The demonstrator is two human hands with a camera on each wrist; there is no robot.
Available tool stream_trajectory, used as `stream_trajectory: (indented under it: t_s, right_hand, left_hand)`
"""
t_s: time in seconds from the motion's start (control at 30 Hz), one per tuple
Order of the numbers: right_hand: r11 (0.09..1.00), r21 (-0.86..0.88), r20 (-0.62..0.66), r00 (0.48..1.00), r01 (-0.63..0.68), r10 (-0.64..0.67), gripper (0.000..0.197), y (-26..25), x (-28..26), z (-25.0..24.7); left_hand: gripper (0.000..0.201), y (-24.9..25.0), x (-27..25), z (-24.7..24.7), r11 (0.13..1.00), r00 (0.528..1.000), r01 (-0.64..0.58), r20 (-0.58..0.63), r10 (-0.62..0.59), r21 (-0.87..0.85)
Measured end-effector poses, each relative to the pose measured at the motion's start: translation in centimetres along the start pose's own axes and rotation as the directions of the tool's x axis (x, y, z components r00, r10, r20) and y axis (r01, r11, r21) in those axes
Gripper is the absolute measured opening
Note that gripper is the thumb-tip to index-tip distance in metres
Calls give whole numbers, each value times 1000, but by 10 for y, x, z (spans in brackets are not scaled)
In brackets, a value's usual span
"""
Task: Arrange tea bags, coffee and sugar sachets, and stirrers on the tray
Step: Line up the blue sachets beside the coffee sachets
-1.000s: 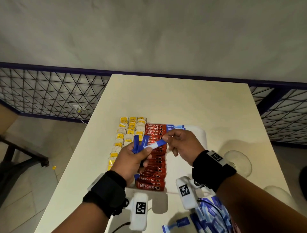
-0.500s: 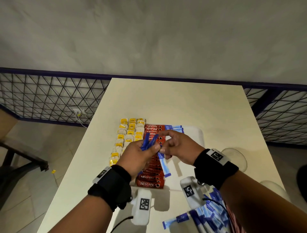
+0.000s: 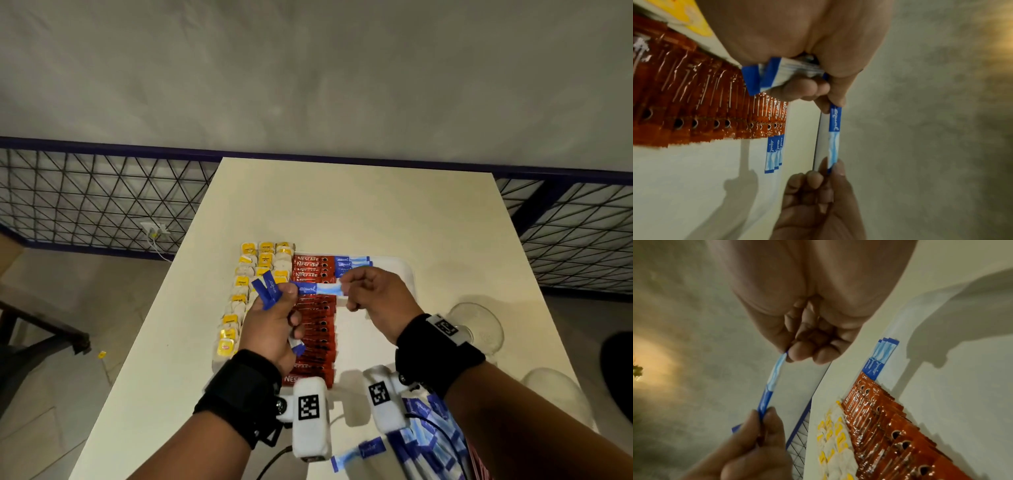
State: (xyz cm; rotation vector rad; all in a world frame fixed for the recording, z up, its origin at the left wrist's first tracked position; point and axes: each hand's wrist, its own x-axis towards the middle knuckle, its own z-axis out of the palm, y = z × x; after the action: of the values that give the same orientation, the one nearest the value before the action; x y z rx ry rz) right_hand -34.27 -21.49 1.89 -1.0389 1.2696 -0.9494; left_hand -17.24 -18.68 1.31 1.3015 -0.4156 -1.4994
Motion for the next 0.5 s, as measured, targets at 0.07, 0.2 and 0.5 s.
stream_trajectory:
  t_s: [0.07,0.2,0.5]
  right_hand:
    - [998,62,-38,999,4,-2,15,2,4,-3]
    - [999,37,-16,999,-29,30,17,11,11,-9]
    - [979,-26,-305,935,-200,183,23,65,68,-62]
  left_hand:
    - [8,-2,1,0,997,1000,3,10,-4,75]
    - [11,-5,7,-2,987,1000,12,17,-15,159]
    - [18,1,18,-44,959,998,-21,-50,37,281]
